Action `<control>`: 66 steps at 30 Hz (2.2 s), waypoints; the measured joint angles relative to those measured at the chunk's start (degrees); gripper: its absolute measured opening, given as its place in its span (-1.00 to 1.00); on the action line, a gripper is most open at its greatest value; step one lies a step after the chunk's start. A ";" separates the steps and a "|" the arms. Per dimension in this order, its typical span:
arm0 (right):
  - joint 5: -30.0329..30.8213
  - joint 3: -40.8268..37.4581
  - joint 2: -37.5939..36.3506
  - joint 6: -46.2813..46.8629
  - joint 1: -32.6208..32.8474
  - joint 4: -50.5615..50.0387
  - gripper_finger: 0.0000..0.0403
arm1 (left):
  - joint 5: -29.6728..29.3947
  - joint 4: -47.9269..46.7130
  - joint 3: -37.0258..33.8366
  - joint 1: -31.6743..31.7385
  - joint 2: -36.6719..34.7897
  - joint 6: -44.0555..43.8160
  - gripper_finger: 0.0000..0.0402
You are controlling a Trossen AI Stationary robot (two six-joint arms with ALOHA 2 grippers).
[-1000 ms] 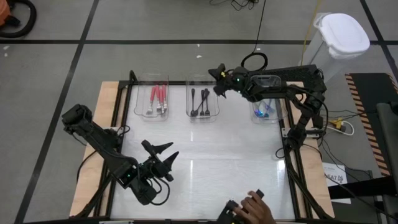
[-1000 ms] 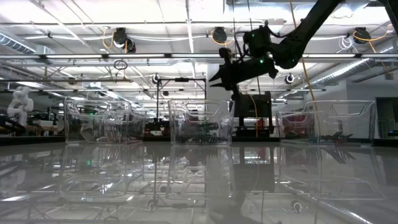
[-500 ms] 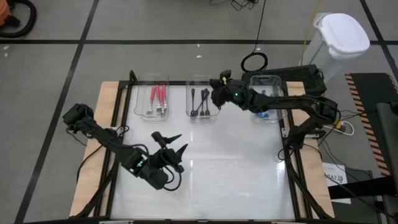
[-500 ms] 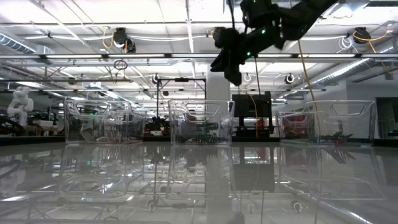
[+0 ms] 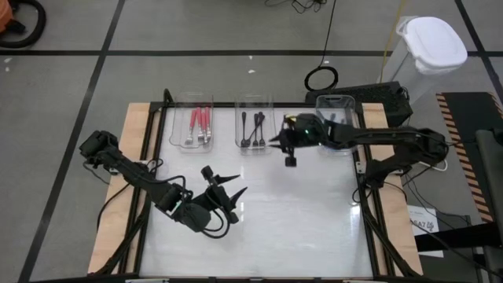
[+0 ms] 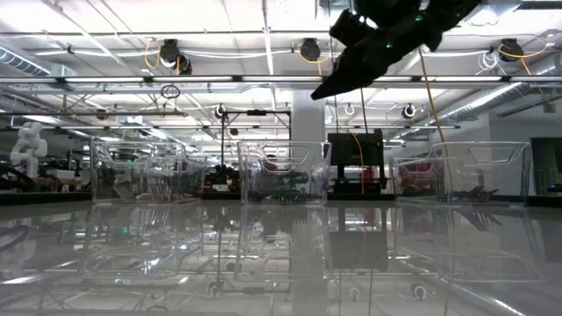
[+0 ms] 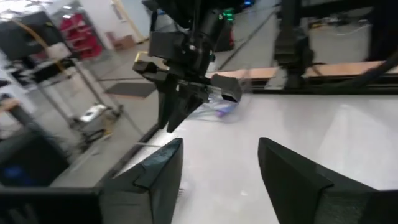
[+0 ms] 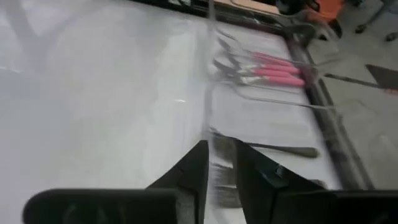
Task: Sort silverware by color (type)
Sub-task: Return to Home Position
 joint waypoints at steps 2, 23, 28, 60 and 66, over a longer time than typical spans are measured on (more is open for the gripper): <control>0.54 -2.72 -1.65 1.86 1.94 1.86 -0.70 | 1.91 0.87 0.00 -0.01 0.00 0.24 -0.03; 10.62 -25.21 -9.51 13.16 19.96 26.52 -0.99 | 11.82 -11.35 -0.04 3.44 1.92 -8.48 -0.98; 10.49 -26.19 -9.49 10.91 24.31 26.59 -0.99 | 9.93 -15.71 -0.07 2.58 1.90 -12.63 -0.99; 19.75 -40.10 -19.46 13.95 37.71 32.55 -1.00 | 33.16 43.48 -51.32 4.10 -22.07 1.66 -1.00; 21.03 -45.67 -27.39 15.88 37.69 33.83 -1.00 | 32.00 43.37 -53.21 3.76 -22.78 1.36 -1.00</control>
